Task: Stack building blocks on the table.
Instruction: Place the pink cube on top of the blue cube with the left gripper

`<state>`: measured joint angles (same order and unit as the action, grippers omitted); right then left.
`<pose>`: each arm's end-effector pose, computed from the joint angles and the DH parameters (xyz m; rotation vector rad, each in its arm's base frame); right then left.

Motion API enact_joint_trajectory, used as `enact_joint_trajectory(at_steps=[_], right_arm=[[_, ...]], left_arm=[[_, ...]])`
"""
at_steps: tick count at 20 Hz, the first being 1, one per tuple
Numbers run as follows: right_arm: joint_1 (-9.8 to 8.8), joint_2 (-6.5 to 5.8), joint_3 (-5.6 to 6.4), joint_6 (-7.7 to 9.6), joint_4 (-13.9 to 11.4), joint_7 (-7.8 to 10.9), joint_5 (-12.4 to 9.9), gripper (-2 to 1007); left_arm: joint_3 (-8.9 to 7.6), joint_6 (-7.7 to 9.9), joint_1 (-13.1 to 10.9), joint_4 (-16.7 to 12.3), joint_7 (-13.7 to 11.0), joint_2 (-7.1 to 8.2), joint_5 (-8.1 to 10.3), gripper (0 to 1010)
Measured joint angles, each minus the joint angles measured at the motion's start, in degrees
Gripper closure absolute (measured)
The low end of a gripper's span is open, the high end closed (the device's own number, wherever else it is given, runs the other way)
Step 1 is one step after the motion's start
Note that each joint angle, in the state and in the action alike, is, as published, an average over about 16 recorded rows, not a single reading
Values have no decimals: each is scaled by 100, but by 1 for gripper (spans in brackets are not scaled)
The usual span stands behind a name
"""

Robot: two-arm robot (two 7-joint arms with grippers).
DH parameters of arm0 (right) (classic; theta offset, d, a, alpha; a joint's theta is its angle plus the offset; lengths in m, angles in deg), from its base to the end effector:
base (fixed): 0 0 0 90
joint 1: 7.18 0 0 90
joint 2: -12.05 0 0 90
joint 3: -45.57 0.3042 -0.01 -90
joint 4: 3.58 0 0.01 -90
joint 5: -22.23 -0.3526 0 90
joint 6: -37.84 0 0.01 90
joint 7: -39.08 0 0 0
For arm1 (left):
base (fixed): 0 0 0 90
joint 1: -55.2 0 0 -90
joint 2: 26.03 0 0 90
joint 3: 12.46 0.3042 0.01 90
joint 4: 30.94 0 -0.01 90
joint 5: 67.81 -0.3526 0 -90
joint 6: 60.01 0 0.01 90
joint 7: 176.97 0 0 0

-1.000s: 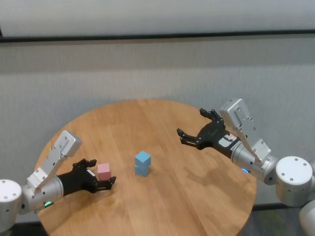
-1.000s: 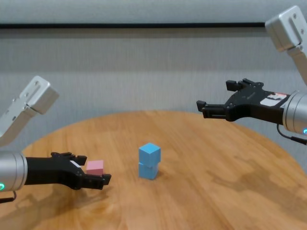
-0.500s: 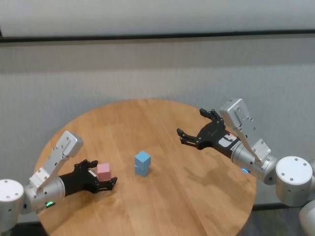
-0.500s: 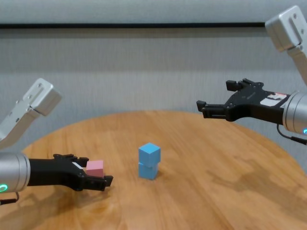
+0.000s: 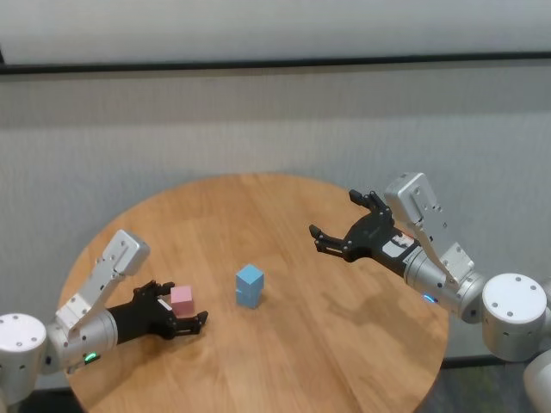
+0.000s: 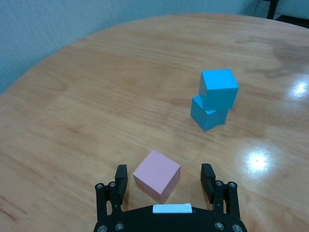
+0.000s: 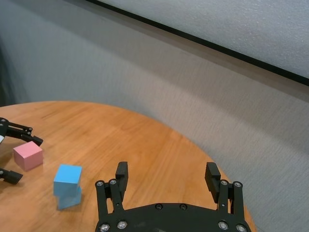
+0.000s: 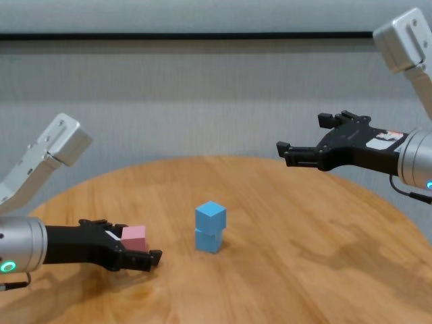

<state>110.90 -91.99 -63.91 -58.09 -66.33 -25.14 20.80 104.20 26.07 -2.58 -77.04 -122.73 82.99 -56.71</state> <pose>0.5039 -0.0098 -0.2871 -0.2553 -0.2486 -0.9053 0.5043 0.0711 -0.3563 0.4181 0.0398 0.7874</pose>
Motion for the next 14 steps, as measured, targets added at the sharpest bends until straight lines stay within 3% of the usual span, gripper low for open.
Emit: enact_joint_trajectory(at_steps=[14], right_arm=[[0,0,0,0,0,0,0,1]], left_arm=[[13,-41,112,227,-16,-117,-56,15]])
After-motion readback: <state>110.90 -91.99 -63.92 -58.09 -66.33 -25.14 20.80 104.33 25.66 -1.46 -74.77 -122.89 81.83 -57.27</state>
